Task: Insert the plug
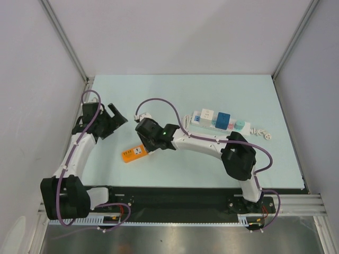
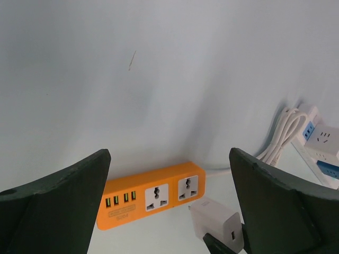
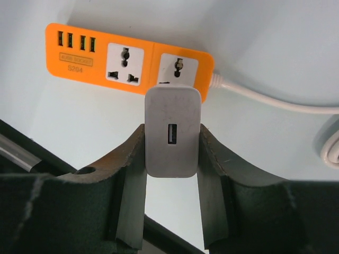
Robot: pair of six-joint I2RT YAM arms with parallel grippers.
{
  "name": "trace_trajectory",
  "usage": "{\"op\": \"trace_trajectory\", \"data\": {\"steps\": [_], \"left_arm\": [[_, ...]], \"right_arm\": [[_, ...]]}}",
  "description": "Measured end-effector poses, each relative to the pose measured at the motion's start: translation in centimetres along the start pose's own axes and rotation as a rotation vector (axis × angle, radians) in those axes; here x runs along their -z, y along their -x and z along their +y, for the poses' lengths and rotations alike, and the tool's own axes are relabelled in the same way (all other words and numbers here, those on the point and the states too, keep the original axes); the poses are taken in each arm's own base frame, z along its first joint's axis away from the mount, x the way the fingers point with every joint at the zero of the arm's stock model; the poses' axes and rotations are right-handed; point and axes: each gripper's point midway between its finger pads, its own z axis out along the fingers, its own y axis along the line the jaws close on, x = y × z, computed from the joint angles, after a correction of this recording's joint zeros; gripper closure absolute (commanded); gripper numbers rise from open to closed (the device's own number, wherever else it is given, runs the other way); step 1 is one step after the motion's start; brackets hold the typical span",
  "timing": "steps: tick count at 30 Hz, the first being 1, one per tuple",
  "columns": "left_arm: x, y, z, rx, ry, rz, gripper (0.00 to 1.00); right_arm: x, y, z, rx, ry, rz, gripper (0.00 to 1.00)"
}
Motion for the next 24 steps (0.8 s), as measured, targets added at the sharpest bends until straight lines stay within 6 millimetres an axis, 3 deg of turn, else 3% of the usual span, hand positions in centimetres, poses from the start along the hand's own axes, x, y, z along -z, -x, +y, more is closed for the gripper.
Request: {"op": "trace_trajectory", "data": {"steps": [5, 10, 24], "left_arm": [[-0.2, 0.0, 0.0, 0.005, -0.004, 0.007, 0.0], [-1.1, -0.6, 0.9, 0.024, 0.022, 0.048, 0.0], [-0.7, 0.0, 1.4, 0.025, 0.048, 0.014, 0.0]], "right_arm": [[-0.7, -1.0, 0.7, -0.008, 0.005, 0.02, 1.0], [-1.2, -0.6, 1.1, -0.022, 0.009, -0.005, 1.0], [-1.8, -0.1, 0.6, -0.031, -0.012, -0.021, 1.0]]}}
